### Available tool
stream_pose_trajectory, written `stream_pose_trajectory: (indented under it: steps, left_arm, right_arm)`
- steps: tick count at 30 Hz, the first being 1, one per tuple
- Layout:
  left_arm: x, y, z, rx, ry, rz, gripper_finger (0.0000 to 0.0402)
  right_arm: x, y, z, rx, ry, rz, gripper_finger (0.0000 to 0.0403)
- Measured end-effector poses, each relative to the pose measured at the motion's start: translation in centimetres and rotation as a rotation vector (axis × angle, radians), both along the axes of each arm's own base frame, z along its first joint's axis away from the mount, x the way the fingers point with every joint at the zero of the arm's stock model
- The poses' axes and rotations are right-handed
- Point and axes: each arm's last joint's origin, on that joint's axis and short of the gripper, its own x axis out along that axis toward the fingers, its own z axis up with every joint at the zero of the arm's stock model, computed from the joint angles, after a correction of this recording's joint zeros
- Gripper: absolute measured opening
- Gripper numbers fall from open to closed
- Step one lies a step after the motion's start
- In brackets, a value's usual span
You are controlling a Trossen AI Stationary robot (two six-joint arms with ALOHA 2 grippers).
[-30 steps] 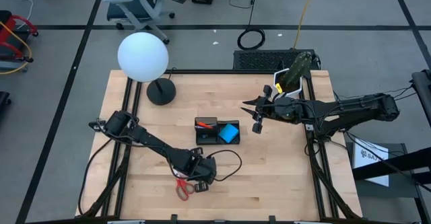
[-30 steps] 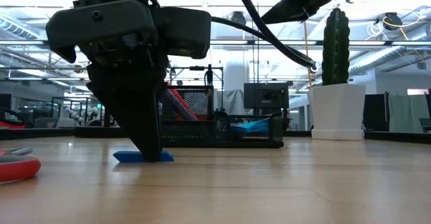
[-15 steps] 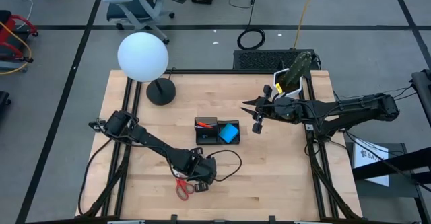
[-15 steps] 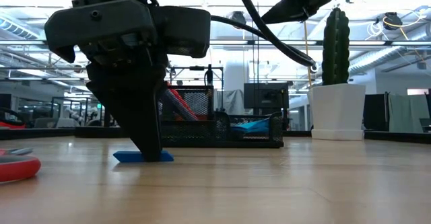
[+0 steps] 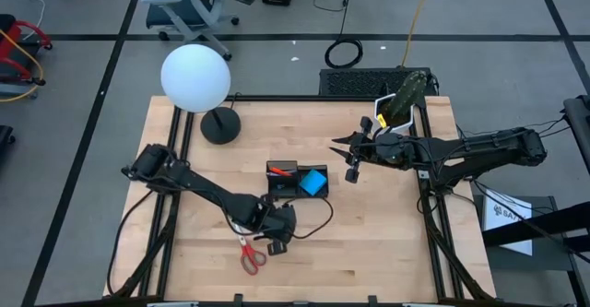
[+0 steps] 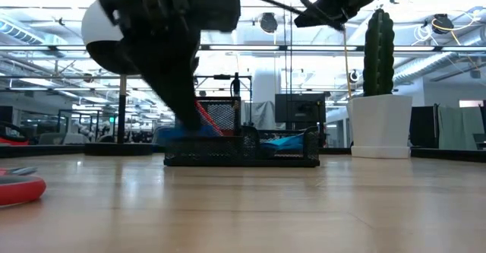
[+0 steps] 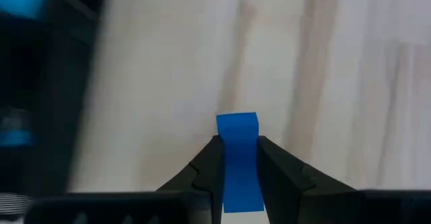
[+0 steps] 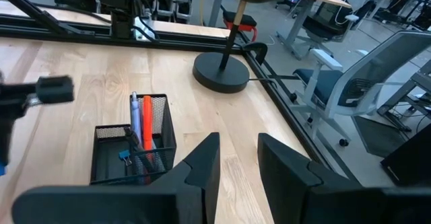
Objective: Pick and place office supplies into organizer
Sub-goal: Put the blue eraser into the black desk organizer
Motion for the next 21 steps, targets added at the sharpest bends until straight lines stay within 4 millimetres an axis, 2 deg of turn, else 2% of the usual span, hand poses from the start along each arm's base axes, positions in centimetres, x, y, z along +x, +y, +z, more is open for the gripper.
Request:
stream_pose_trajectory:
  steps: [8, 21]
  left_arm:
    - [-0.3, 2.4, 1.5, 0.150, -0.009, 0.039, 0.0078]
    - [0.4, 6.1, 1.8, 0.280, -0.001, 0.126, 0.0078]
  right_arm:
    - [0.0, 0.0, 0.0, -0.006, 0.003, 0.003, 0.0091]
    - [0.0, 0.0, 0.0, -0.013, 0.006, 0.005, 0.0091]
